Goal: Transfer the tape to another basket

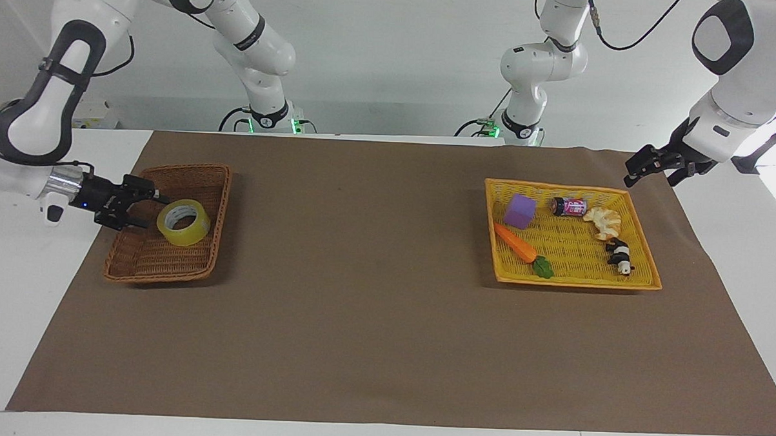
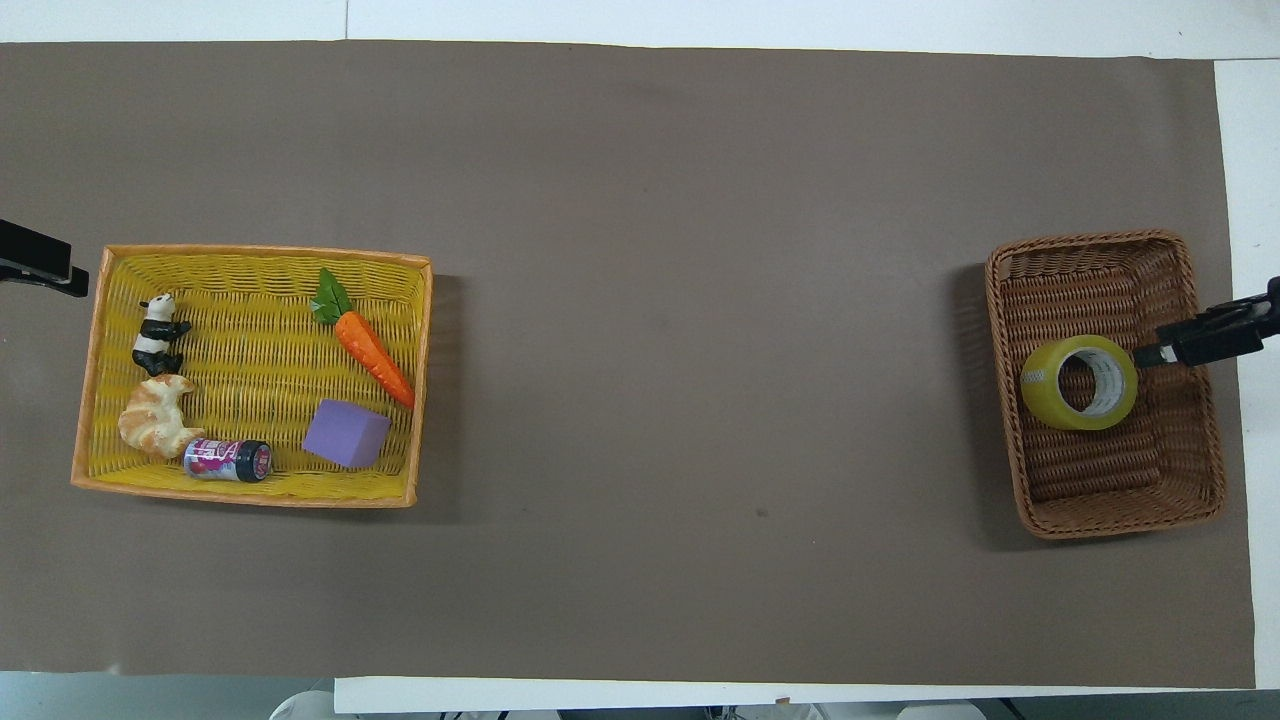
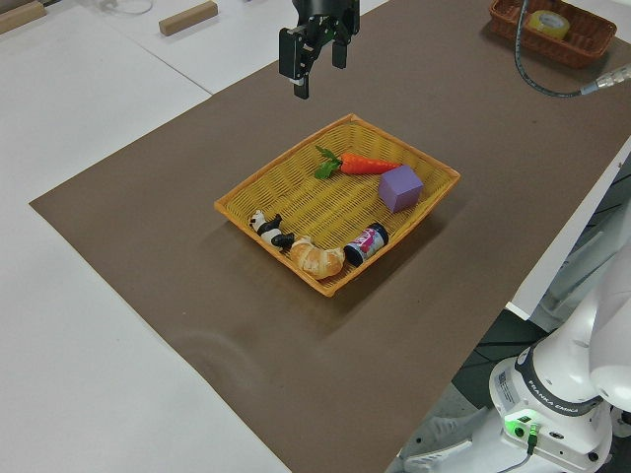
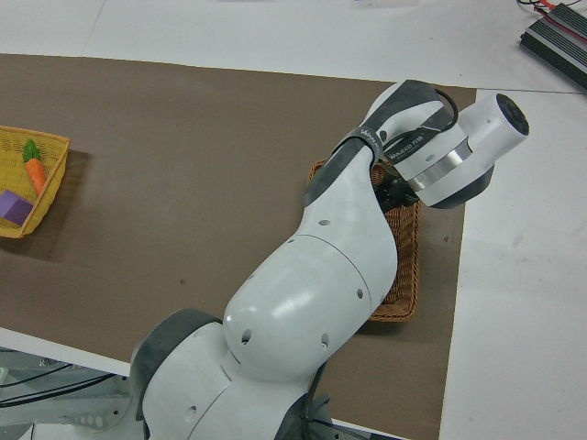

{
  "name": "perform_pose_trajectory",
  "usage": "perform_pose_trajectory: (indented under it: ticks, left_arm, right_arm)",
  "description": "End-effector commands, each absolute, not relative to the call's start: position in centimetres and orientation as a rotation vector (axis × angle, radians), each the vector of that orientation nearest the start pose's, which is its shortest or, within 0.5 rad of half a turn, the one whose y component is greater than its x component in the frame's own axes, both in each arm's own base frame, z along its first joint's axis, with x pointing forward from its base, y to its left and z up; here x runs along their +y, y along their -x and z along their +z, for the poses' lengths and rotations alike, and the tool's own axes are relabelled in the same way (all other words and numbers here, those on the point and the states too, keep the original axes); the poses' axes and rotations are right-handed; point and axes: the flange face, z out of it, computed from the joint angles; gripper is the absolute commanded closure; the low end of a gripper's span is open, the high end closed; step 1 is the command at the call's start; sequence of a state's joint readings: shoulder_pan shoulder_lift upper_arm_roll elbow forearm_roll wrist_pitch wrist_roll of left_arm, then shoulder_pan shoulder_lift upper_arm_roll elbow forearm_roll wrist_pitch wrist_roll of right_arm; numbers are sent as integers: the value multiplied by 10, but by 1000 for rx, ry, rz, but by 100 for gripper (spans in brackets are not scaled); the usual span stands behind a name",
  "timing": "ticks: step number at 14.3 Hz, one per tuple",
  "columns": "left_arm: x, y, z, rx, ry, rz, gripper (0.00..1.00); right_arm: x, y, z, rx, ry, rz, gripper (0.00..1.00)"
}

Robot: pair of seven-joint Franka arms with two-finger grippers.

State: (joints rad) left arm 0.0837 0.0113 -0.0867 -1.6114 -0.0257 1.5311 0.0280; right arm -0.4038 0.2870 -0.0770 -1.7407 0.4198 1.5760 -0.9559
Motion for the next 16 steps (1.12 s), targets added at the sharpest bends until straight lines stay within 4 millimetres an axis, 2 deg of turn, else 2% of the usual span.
perform_pose_trajectory:
  ticks: [1, 5, 7, 9, 11, 13, 16]
  left_arm:
    - [-1, -543, 598, 53, 3147, 147, 0]
    - [-1, -543, 598, 53, 3147, 147, 0]
    - [-1, -543, 598, 53, 3147, 147, 0]
    - [-1, -543, 598, 53, 3147, 147, 0]
    - [-1, -544, 598, 53, 3147, 147, 0]
    - [-1, -544, 598, 53, 3147, 147, 0]
    - [-1, -543, 598, 53, 3147, 147, 0]
  right_arm:
    - [-189, -544, 444, -441, 2671, 158, 0]
    - [-133, -554, 508, -224, 2887, 207, 0]
    - [-104, -547, 537, -63, 2985, 221, 0]
    - [-80, -537, 561, -44, 3095, 246, 0]
    - [-75, -528, 577, -51, 3122, 214, 0]
    - [-80, -531, 583, -23, 3137, 196, 0]
    - [-76, -533, 587, 18, 3135, 281, 0]
